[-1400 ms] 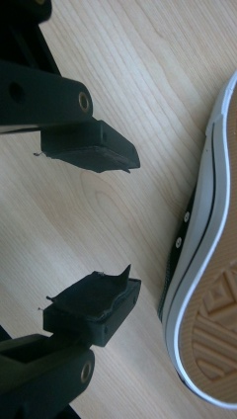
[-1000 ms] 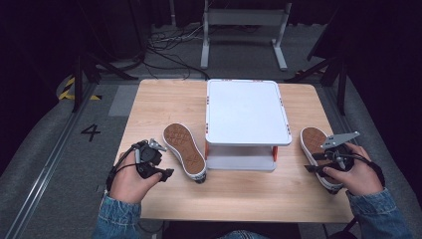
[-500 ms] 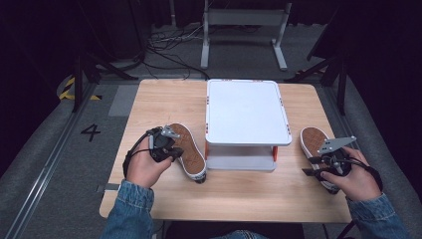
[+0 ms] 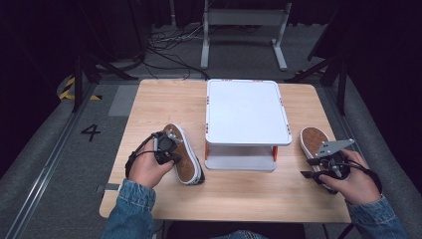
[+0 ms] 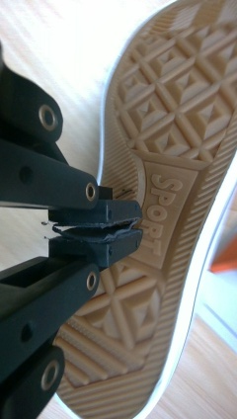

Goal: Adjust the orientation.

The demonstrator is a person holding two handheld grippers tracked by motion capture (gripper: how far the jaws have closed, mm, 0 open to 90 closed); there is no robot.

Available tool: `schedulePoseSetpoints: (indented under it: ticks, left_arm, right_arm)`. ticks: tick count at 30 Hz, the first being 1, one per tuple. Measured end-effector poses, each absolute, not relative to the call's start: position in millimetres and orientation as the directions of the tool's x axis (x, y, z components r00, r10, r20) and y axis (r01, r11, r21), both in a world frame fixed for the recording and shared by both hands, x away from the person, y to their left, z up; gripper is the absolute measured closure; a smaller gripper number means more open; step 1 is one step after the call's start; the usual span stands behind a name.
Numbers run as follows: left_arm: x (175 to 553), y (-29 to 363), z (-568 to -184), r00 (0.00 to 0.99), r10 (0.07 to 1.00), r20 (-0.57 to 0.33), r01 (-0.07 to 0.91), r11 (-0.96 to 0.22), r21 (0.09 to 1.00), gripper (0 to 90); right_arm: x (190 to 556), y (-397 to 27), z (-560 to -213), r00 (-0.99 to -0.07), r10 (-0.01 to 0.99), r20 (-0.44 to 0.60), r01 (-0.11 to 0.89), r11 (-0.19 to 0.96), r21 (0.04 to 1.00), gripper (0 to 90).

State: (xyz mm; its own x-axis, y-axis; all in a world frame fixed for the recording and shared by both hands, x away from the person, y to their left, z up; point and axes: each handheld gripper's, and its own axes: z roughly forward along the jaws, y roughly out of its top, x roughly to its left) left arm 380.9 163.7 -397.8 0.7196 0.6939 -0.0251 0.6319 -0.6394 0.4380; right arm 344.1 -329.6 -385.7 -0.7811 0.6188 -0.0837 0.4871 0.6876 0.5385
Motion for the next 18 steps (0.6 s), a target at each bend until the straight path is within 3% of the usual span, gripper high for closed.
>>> schedulePoseSetpoints:
  ticks: [4,9,18]
  left_arm:
    - [374.1,175.8,-403.8,0.701,0.710,-0.065,0.652,-0.601,0.462,83.6]
    - [365.5,182.4,-411.7,0.685,0.726,-0.060,0.682,-0.610,0.404,80.6]
    - [351.0,191.4,-389.6,0.657,0.751,-0.074,0.675,-0.541,0.502,72.1]
  right_arm:
    - [348.3,-324.5,-387.0,-0.792,0.605,-0.086,0.476,0.699,0.533,50.0]
    - [353.6,-317.0,-386.3,-0.804,0.588,-0.089,0.461,0.710,0.532,49.8]
    - [359.3,-313.3,-382.5,-0.812,0.575,-0.096,0.443,0.715,0.541,49.5]
